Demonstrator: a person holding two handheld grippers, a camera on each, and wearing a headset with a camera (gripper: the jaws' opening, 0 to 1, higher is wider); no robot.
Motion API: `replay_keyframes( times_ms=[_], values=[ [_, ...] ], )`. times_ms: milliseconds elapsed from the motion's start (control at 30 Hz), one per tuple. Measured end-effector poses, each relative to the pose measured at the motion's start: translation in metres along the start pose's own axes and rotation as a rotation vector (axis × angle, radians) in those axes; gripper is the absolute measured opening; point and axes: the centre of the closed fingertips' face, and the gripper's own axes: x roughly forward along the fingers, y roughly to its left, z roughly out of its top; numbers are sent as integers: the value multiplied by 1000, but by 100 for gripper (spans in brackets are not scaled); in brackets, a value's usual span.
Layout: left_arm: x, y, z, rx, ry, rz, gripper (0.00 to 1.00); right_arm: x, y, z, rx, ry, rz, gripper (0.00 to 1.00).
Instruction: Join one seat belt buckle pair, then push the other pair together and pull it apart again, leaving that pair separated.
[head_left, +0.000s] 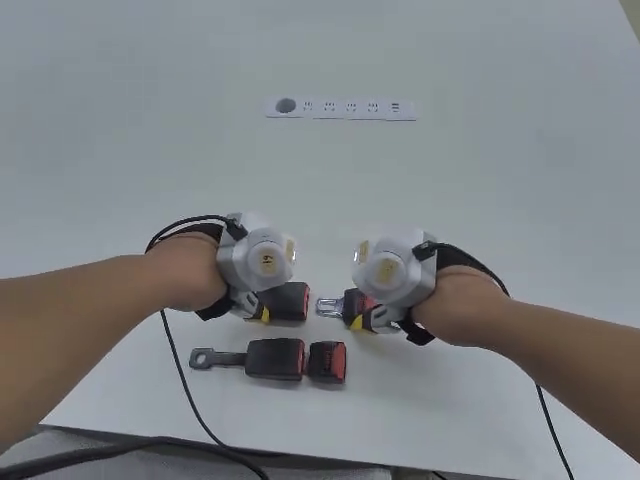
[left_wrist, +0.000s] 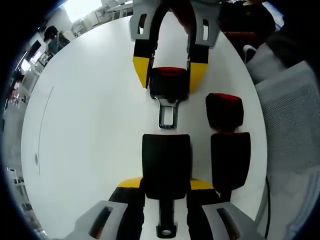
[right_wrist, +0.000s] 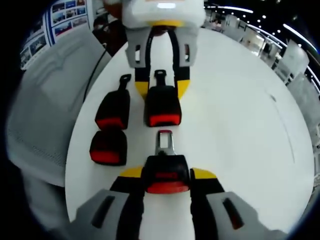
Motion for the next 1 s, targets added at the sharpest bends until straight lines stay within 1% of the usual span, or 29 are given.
replay_keyframes(
  times_ms=[133,200,400,533,933,1000],
  values=[
    [-1,0,0,2,2,0,33,4,1,-1,-2,8,3,34],
    [-1,0,0,4,3,-1,33,4,-1,0,7,2,4,34],
    [0,1,0,8,3,-4,33,7,-2,5,-2,-1,5,34],
    [-1,1,0,8,3,-4,33,6,-3,5,-8,3,8,34],
    [-1,1,0,4,9,-7,33,12,-3,14,-27,-18,20,34],
    [0,2,0,1,8,-6,33,14,-2,18,-30,-27,19,34]
  ],
)
